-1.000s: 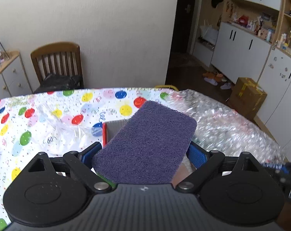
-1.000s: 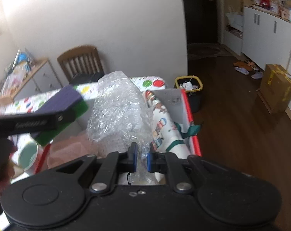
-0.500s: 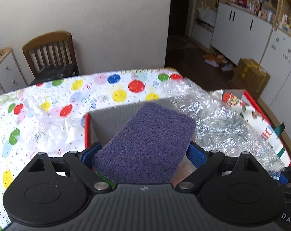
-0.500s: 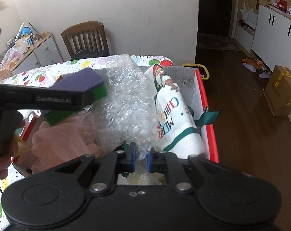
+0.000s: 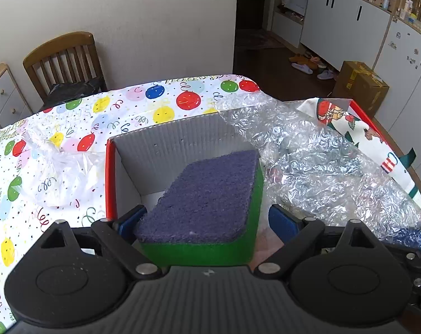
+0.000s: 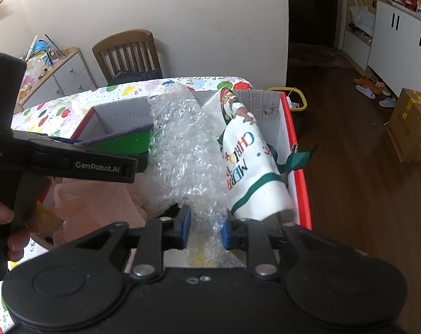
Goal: Organize soft objects
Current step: 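Lower the sponge into the box with the left gripper while the right gripper releases the bubble wrap inside, then withdraw both open grippers from the box toward the items on the table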
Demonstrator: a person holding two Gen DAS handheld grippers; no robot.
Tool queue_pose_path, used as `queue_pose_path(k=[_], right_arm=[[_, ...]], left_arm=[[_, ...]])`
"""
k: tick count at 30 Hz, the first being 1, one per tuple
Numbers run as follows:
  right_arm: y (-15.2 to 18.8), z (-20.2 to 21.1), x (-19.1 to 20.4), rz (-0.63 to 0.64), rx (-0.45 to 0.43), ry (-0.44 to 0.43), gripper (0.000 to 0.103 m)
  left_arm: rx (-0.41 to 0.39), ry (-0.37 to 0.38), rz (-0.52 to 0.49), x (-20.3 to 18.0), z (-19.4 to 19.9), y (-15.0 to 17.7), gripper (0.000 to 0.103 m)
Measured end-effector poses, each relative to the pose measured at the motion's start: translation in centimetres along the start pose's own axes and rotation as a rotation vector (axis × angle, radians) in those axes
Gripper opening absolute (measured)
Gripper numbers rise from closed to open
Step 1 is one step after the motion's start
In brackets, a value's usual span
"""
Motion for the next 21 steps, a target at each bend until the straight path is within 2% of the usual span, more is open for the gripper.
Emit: queue_pose_path(k=[4,6,8,12,17,21], right_arm=[[0.1,0.3,0.1,0.005,-0.001,0.004,0.029],[0.2,0.6,0.2,0.010,-0.007,0.005,0.038],[0.2,0.9,0.3,0.014,-0.015,0.005,0.051],[0.3,1.6,0.4,0.018,-0.024,0.004,0.053],[0.1,2.7,0.8,0.030,-0.049,0.008,0.063],[0.0,3.7,1.2,0.041,-0.068,0.008,0.064]], left_arm=[[-0.014,0.007,0.002,0.3,0.8,0.1,0.094],[-0.017,0.015,0.009,0.5,1.1,0.1,0.095],[-0.019,0.017,0.016,0.8,1.4,0.2,0.095],[-0.038,0.016,0.015,1.0,2.3,0.4,0.095],[-0.071,0.036,0.034,1.5,4.1,0.4,0.096],[-0.096,0.064,0.050,2.1,5.8,0.6,0.097]])
Point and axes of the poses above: each gripper's, at about its wrist camera, not at the fingertips, and z roughly against the way its jaws point, x to its left, y to its underside, the point moved 2 cm from there along -z, roughly the way its jaws point, and after that the axes turned 9 degrees about z, right-handed, at the moved point
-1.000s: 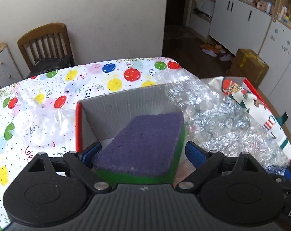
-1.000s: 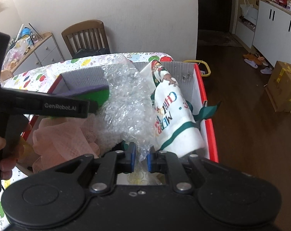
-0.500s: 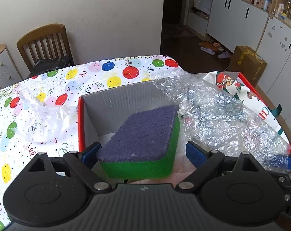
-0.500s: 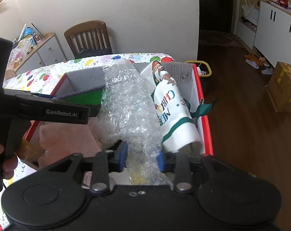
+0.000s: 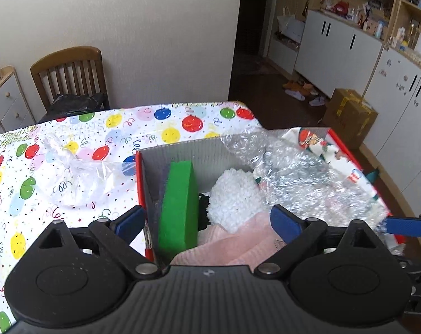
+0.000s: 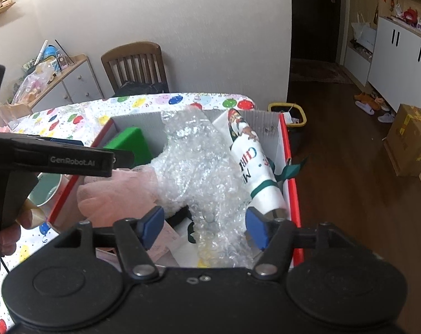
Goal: Organize soft objects
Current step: 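Withdraw both open grippers from the box toward the items on the table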
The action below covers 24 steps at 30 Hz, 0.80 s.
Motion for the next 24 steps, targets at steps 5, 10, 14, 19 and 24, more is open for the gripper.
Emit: queue_pose_path(k=[5,10,14,19,24], right_arm=[[-0.4,1.4,0.7,0.011,-0.027,-0.007,0.070],[-0.7,3.1,2.0,0.036,-0.065,-0.027,0.077],[-1.3,4.5,3.5,0.049,-0.104,-0.046,0.083],[-2.3,6.1,5.9,0.076,-0.153,-0.086,0.091],[-3.5,6.6,8.9,0.113,-0.181,-0.117,0.098]], left_arm=[[-0.025,0.028,0.017,0.8,2.3,0.3,0.098],[-0.074,0.054,0.033,1.8,5.2,0.7,0.101],[-0.134,0.052,0.050,3.0,7.8,1.0,0.101],[-0.191,0.053,0.054,5.1,11.0,1.2,0.102],[-0.232,0.086,0.083,8.7,13.7,1.8,0.103]])
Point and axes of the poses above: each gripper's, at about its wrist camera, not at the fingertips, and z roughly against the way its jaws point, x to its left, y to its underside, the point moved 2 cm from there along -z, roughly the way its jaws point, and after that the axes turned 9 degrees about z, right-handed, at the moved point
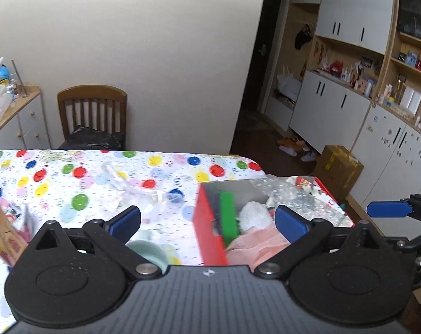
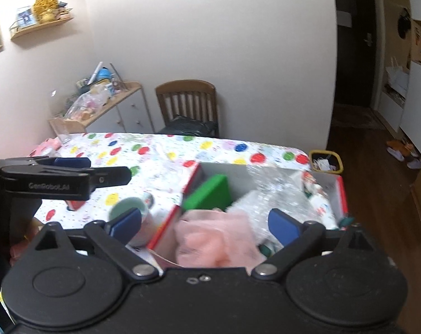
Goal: Organize soft objects
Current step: 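Withdraw both open grippers from the box toward the items on the table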
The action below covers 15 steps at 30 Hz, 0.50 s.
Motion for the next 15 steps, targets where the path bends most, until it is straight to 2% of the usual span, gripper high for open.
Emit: queue_pose_path(k=[5,8,15], right_arm=[[-1.4,-1.3,3.4,0.022,-0.003,-0.023,0.103],[-2.2,-2.3,5.6,0.023,-0.007,-0.034,0.103],[-4.1,-5.0,9.9,0.010,-0.005,-0.040,0.103]], left_arm=[[-0.014,-0.001,0.025,4.5,2.4,-0.3,0.103],[-0.012,0.028,0.024,7.4,3.7,-0.8,0.103],[-0.026,0.043,0.050,14.4,6.6,-2.2,0.103]])
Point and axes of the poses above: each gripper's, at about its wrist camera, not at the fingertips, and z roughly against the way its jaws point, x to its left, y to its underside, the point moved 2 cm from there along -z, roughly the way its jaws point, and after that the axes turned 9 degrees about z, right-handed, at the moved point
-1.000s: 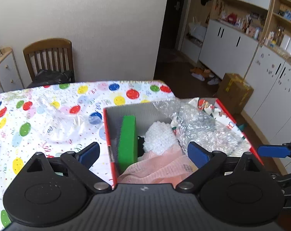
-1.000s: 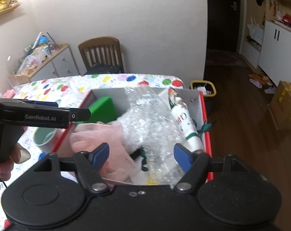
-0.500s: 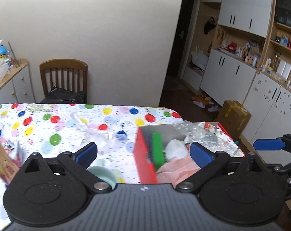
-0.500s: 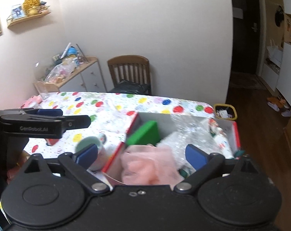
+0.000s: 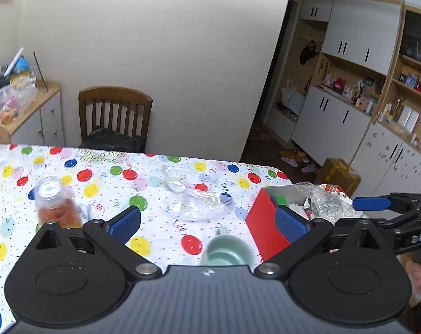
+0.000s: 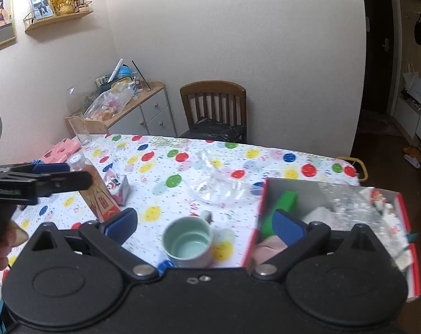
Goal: Organize soft objects
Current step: 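Withdraw both open grippers from the box toward the items on the table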
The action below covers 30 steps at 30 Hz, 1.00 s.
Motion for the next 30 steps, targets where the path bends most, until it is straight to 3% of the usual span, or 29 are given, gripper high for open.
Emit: queue_pose_path(k=[2,9,17,25,30], right_arm=[[-0.5,-1.1,1.1,-0.005,0.009,-0.005,0.103],[-2.3,-4.9,4.7,0.031,0.045,-0.007,0.103],[-4.6,-9.1,7.2,0.074,0.094,0.005,0.103],[-6.8,-13.3,7.5,0.117,0.131,0.050,0.101],[-7.4,-16.6,7.1,0.153,0.173,0.052,0.099]], left_arm=[[0.006,0.015,0.021,2.0,0.5,-0.5,0.103],[-0.036,-0.038,0.063,9.4,1.7,-2.5,0.103],[-0.050,-0.154,0.045,17.4,1.5,-5.0,0.103],[-0.033,-0.244,0.071,24.0,-1.4,-6.6,0.103],[0.036,-0.260,0.128,27.6,-4.6,-6.8,0.103]])
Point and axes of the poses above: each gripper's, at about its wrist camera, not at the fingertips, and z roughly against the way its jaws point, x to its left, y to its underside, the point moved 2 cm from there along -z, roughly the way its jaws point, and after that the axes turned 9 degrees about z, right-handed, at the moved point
